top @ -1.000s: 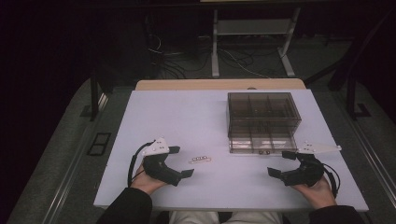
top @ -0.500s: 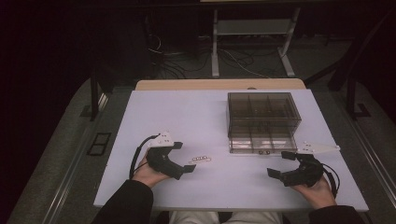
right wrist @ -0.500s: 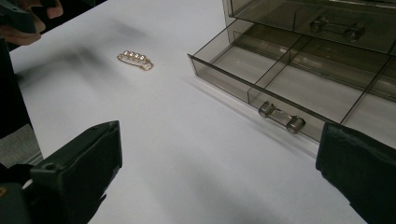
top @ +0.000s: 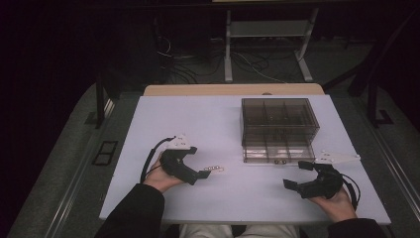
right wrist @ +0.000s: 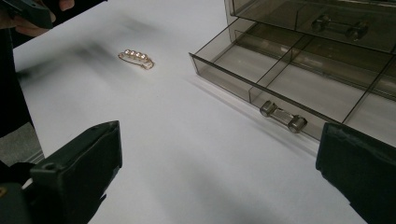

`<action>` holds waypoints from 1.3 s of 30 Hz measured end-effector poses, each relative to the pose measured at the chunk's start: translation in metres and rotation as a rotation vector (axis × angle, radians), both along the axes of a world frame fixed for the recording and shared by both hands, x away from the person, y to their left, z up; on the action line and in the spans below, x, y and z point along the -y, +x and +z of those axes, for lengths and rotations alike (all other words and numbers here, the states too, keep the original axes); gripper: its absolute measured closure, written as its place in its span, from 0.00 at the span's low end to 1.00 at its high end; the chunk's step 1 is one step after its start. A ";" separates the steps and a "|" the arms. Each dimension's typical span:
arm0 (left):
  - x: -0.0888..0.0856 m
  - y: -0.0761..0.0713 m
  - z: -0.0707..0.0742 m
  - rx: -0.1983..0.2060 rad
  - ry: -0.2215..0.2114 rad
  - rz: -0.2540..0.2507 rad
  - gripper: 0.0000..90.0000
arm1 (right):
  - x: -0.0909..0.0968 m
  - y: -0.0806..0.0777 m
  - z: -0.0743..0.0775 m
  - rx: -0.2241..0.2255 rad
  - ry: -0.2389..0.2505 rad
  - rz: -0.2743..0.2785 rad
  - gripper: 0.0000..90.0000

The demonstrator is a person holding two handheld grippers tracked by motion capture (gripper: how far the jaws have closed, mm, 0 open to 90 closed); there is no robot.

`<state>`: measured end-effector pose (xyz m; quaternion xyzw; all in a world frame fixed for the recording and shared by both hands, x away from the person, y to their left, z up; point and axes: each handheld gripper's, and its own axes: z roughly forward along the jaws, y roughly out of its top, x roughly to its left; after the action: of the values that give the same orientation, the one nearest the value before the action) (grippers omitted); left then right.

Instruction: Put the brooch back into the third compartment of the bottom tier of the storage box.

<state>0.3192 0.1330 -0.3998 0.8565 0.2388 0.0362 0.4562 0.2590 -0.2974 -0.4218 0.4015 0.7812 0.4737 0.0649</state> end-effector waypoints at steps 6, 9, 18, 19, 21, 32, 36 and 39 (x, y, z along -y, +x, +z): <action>0.005 0.006 -0.001 -0.008 0.018 -0.005 0.00 | -0.001 0.000 0.000 -0.003 -0.002 0.001 0.00; 0.007 0.010 -0.001 -0.008 0.034 -0.016 0.00 | -0.001 0.000 0.000 -0.002 -0.005 0.005 0.00; 0.014 0.018 -0.002 -0.019 0.068 -0.031 0.00 | -0.001 0.000 0.000 -0.001 -0.009 0.010 0.00; 0.015 0.019 -0.003 -0.020 0.067 -0.034 0.00 | -0.001 0.000 0.000 -0.001 -0.009 0.011 0.00; 0.017 0.020 -0.003 -0.023 0.072 -0.040 0.00 | -0.001 -0.001 0.000 -0.002 -0.009 0.011 0.00; 0.028 0.025 -0.006 -0.040 0.129 -0.088 0.00 | -0.001 -0.001 0.000 -0.002 -0.008 0.013 0.00; 0.032 0.027 -0.008 -0.052 0.150 -0.105 0.00 | -0.002 -0.001 -0.001 0.000 -0.009 0.014 0.00; 0.035 0.029 -0.010 -0.059 0.167 -0.115 0.00 | -0.002 -0.001 -0.001 -0.004 -0.010 0.016 0.00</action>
<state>0.3481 0.0979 -0.4100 0.9045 0.1987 0.0044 0.3773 0.2585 -0.2955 -0.4224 0.3959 0.7867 0.4696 0.0615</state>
